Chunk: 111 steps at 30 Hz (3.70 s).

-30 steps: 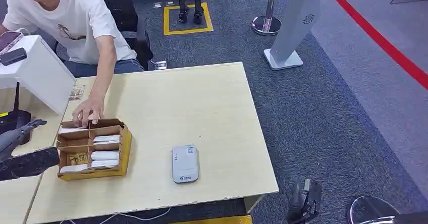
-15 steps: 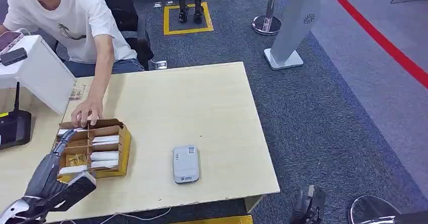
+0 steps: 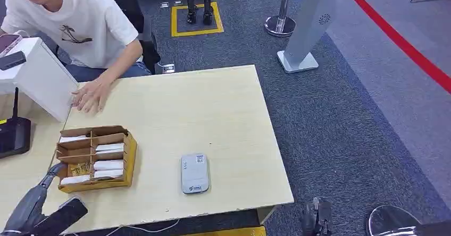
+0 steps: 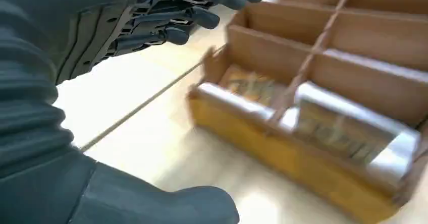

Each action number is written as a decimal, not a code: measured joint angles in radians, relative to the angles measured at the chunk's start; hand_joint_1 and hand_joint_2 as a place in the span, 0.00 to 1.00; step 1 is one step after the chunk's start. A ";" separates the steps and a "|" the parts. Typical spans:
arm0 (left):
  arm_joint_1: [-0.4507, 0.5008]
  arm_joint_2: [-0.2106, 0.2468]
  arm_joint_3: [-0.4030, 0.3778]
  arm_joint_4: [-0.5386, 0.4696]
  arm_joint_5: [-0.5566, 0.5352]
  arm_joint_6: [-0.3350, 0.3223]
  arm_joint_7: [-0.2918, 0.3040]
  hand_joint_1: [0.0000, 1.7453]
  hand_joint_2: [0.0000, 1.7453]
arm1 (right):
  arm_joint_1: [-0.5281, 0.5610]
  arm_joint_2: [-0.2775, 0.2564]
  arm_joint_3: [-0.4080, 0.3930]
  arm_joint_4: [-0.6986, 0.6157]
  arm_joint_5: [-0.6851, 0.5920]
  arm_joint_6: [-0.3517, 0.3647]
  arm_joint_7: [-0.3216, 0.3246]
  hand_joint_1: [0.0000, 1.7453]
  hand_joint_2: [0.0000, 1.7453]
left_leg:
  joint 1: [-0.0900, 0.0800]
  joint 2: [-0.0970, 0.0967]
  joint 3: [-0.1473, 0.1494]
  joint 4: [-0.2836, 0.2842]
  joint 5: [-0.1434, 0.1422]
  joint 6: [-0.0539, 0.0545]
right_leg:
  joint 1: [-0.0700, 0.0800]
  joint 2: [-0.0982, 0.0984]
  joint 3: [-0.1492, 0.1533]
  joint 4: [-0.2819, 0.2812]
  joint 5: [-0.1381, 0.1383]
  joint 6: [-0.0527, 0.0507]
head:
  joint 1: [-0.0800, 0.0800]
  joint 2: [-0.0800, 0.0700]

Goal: Pass the card to the sensor for recognition and then transmit it.

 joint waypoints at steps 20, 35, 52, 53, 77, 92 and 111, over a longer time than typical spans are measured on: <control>0.081 0.050 0.120 -0.061 -0.039 -0.148 0.004 0.00 1.00 | 0.018 0.007 0.037 -0.038 0.062 -0.020 0.019 0.00 0.00 | 0.000 -0.005 0.000 0.000 0.001 0.001 | 0.000 -0.006 0.002 0.000 0.000 0.000 | 0.000 0.000; -0.061 0.106 0.063 0.063 -0.070 -0.225 -0.011 0.00 1.00 | 0.013 0.007 0.041 -0.055 0.101 -0.037 0.040 0.00 0.00 | 0.000 -0.005 0.000 0.000 0.001 0.001 | 0.000 -0.006 0.002 0.000 0.000 0.000 | 0.000 0.000; -0.209 0.184 0.002 0.166 -0.041 -0.292 -0.017 0.00 1.00 | 0.003 0.013 0.041 -0.064 0.108 -0.042 0.050 0.00 0.00 | 0.000 -0.005 0.000 0.000 0.002 0.001 | 0.000 -0.006 0.002 0.000 0.000 0.000 | 0.000 0.000; -0.215 0.188 -0.001 0.168 -0.039 -0.294 -0.018 0.00 1.00 | 0.002 0.014 0.041 -0.064 0.108 -0.041 0.051 0.00 0.00 | 0.000 -0.005 0.000 0.000 0.002 0.001 | 0.000 -0.006 0.002 0.000 0.000 0.000 | 0.000 0.000; -0.347 0.213 -0.111 0.271 -0.014 -0.324 -0.030 0.00 1.00 | -0.003 0.028 0.041 -0.072 0.095 -0.043 0.047 0.00 0.00 | 0.000 -0.005 0.000 0.000 0.002 0.001 | 0.000 -0.006 0.002 0.000 0.000 0.000 | 0.000 0.000; -0.137 -0.067 0.050 0.077 0.057 -0.013 -0.173 0.00 1.00 | 0.064 0.054 -0.047 -0.038 0.012 -0.022 -0.022 0.00 0.00 | -0.001 -0.005 0.000 0.000 -0.001 0.002 | -0.001 -0.005 0.002 -0.001 -0.001 0.001 | 0.001 0.000; -0.343 -0.352 0.013 0.135 -0.065 -0.032 -0.306 0.00 1.00 | 0.058 0.003 -0.128 -0.049 -0.003 -0.051 -0.079 0.00 0.00 | -0.003 -0.007 0.001 0.001 0.002 0.003 | -0.001 -0.008 0.003 -0.001 0.001 0.002 | 0.000 0.000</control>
